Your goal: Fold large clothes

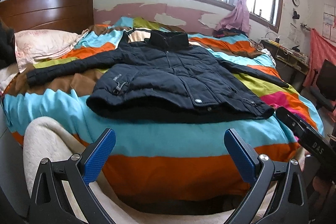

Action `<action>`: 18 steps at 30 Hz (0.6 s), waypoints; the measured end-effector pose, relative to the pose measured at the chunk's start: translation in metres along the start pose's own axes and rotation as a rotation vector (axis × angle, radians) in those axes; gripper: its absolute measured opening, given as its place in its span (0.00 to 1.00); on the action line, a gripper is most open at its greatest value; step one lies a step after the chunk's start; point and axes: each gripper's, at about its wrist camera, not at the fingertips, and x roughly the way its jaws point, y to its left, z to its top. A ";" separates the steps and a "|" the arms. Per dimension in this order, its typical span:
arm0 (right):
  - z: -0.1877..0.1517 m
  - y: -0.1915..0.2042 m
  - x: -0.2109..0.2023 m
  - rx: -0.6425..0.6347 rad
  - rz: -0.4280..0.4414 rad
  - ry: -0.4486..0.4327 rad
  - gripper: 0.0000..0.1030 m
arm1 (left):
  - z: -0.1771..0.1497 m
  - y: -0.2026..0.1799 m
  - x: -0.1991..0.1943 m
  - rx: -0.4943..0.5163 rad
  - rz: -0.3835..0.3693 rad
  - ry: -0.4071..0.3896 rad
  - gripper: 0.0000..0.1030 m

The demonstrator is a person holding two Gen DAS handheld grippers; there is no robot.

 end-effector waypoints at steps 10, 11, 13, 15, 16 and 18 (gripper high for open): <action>0.002 -0.015 0.029 0.046 0.134 0.116 1.00 | -0.003 0.001 0.029 -0.013 -0.132 0.096 0.98; 0.007 -0.022 0.035 0.068 0.155 0.133 1.00 | 0.001 0.001 0.031 -0.017 -0.139 0.087 0.98; 0.020 -0.039 0.044 0.098 0.183 0.146 1.00 | 0.011 0.000 0.033 -0.010 -0.138 0.070 0.98; 0.041 -0.061 0.056 0.117 0.197 0.137 1.00 | 0.029 -0.006 0.044 0.034 -0.114 0.063 0.98; 0.054 -0.075 0.063 0.130 0.185 0.130 1.00 | 0.035 -0.008 0.050 0.053 -0.098 0.064 0.98; 0.074 -0.103 0.082 0.175 0.134 0.146 1.00 | 0.052 -0.014 0.066 0.085 -0.063 0.052 0.98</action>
